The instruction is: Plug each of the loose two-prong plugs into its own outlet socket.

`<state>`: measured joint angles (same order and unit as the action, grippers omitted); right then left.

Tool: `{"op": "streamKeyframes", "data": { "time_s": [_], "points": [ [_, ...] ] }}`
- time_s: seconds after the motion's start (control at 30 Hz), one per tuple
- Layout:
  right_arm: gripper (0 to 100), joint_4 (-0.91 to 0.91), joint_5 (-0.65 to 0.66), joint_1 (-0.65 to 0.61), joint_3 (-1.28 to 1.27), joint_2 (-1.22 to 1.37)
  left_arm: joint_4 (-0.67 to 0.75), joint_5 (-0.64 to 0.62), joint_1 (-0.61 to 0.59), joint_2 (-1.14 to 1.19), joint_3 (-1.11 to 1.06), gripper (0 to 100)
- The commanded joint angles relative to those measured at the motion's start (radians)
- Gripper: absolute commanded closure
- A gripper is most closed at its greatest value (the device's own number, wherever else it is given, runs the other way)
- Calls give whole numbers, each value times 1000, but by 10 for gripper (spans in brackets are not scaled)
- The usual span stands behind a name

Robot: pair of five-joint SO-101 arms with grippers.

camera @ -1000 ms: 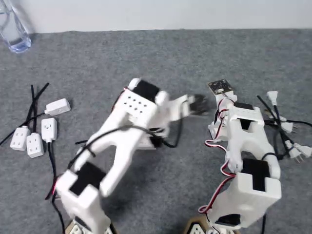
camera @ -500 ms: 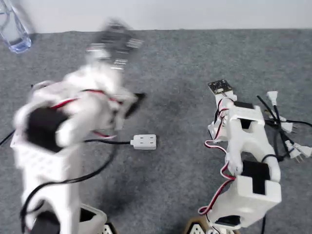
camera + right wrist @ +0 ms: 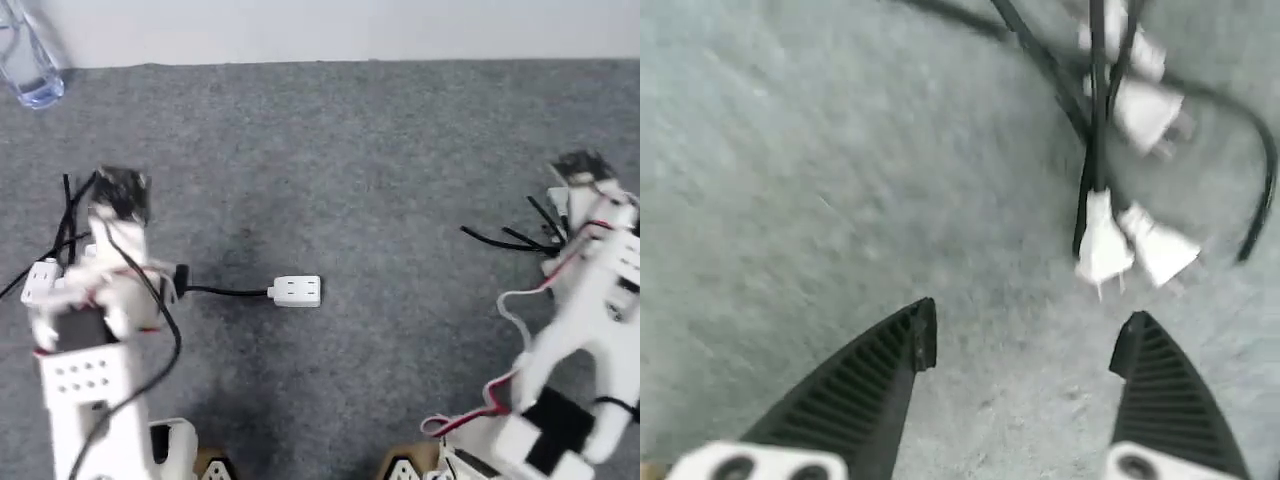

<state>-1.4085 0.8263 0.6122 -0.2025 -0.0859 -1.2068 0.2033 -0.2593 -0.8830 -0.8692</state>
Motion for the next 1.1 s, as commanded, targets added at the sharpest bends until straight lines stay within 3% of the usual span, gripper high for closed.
{"op": "streamKeyframes", "data": {
  "time_s": [0.0,0.1,0.37,0.5,0.63,0.8,1.07],
  "points": [
    [791,53,61,79,9,85,285,3,51,-195,-361,764],
    [831,130,94,96,11,171,249,3,60,-281,-394,764],
    [823,252,95,114,141,340,245,12,121,-394,-576,764],
    [823,84,121,127,247,407,247,29,124,-434,-610,764],
    [822,-68,285,134,269,426,244,55,124,-450,-613,764],
    [822,151,219,180,267,433,247,55,126,-456,-627,764],
    [822,225,212,162,269,435,247,58,126,-456,-628,764]
  ]
}}
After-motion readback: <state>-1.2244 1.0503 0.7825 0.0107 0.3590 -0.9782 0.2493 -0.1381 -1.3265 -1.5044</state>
